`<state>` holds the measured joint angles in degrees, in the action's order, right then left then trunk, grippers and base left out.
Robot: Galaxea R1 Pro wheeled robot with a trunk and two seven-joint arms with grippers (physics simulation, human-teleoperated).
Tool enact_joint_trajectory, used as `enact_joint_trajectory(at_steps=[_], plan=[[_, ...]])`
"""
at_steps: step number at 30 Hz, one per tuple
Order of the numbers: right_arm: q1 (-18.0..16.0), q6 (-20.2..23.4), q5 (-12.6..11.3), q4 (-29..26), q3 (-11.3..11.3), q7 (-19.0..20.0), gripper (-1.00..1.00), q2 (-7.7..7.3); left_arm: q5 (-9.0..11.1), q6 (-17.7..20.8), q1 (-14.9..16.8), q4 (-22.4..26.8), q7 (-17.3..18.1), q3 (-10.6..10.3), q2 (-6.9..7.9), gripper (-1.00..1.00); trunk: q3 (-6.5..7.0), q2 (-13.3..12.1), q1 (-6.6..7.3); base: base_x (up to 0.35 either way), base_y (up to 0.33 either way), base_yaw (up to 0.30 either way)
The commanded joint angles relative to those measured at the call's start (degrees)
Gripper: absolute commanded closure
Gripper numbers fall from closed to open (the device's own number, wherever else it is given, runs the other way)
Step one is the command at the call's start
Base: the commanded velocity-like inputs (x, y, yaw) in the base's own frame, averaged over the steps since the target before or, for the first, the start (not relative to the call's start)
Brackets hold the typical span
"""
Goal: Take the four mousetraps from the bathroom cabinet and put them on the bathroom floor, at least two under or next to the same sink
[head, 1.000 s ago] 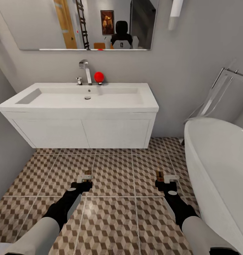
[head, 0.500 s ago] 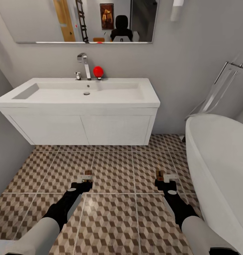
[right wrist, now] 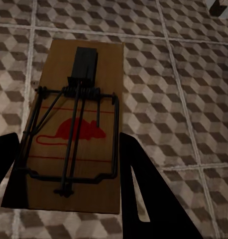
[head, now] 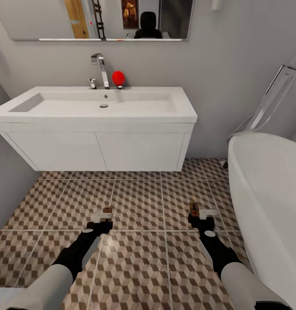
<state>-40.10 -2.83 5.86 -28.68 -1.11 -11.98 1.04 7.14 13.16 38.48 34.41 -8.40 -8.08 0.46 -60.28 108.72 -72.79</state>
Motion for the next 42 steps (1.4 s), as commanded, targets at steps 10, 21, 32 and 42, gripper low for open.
enact_joint_trajectory(at_steps=[10, 21, 32, 42], plan=[[0.0, -2.8, 0.5, -2.0, -0.1, 0.1, 1.0, 0.1, 0.5, 0.2, 0.0, 0.0, -0.4, -0.4, -0.16, 1.0, -2.75, 4.0, -2.19, 0.0, 0.0, 0.0], [0.0, -2.9, 0.5, -2.6, -0.1, 0.1, 1.0, 0.11, 0.6, 0.2, 0.0, 0.0, -0.4, -0.4, -0.2, 1.0, -5.73, 8.5, -4.61, 0.0, 0.0, 0.0], [0.0, -2.9, 0.5, -2.6, -0.1, 0.1, 1.0, 0.11, 0.6, 0.2, 0.0, 0.0, -0.4, -0.4, -0.2, 1.0, -8.69, 12.9, -7.03, 0.0, 0.0, 0.0], [-0.1, -3.2, 2.1, -2.6, -0.2, 0.3, 1.0, 0.01, 0.6, 2.3, 0.0, 0.1, -0.4, 0.0, -0.97, 1.0, -9.01, 13.3, -7.25, 0.0, 0.0, 0.0]])
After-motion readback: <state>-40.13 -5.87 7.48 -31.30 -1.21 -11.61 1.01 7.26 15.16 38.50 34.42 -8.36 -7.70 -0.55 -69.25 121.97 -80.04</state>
